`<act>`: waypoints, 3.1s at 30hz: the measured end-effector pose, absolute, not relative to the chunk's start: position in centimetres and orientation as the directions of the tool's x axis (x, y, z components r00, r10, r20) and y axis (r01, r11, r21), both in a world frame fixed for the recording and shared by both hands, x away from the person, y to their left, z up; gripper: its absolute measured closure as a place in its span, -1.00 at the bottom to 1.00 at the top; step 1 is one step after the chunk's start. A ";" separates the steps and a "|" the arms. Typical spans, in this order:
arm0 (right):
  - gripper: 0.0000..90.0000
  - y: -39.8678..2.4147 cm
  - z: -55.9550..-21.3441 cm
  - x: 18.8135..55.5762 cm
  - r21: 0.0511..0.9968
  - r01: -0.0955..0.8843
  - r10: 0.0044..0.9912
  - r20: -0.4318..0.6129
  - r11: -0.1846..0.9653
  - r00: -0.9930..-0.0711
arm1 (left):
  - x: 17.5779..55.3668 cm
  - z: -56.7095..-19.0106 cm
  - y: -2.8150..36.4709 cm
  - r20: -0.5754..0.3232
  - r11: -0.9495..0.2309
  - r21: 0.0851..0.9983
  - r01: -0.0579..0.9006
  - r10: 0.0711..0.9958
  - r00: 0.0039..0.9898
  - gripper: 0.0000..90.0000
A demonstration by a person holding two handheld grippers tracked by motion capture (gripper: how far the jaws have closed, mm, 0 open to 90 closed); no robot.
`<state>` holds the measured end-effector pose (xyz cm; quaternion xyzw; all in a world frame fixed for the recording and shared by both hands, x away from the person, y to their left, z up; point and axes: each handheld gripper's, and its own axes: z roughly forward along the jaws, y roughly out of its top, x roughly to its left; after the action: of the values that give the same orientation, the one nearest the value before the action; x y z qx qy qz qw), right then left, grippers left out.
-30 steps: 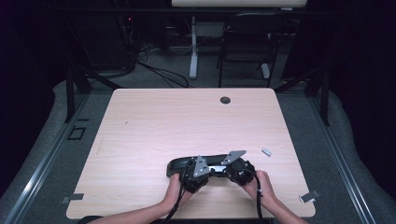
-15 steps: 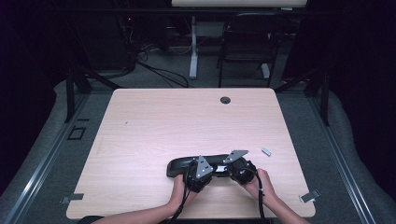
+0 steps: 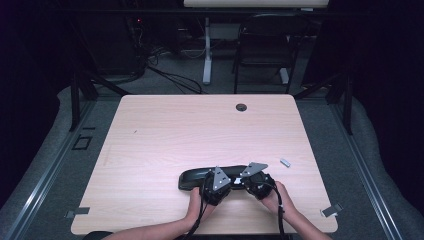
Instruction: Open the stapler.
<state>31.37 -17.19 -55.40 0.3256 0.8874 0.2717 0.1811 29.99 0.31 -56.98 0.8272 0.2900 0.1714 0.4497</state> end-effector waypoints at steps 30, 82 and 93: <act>1.00 -17.7 -55.8 31.1 0.635 0.463 0.680 -0.138 0.619 -0.720 | 30.1 -57.5 -0.7 0.011 -0.378 0.867 0.325 0.666 0.745 1.00; 1.00 -18.0 -56.0 31.0 0.658 0.464 0.687 -0.113 0.593 -0.718 | 29.8 -57.3 -1.6 0.001 -0.360 0.877 0.317 0.662 0.750 1.00; 1.00 -18.0 -56.0 30.9 0.657 0.462 0.687 -0.118 0.596 -0.717 | 29.8 -57.5 -1.7 0.041 -0.379 0.880 0.285 0.660 0.750 1.00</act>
<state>30.94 -17.98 -55.98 0.3285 0.8743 0.3070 0.1831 29.78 -1.65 -57.52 0.8066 0.2928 0.1976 0.4739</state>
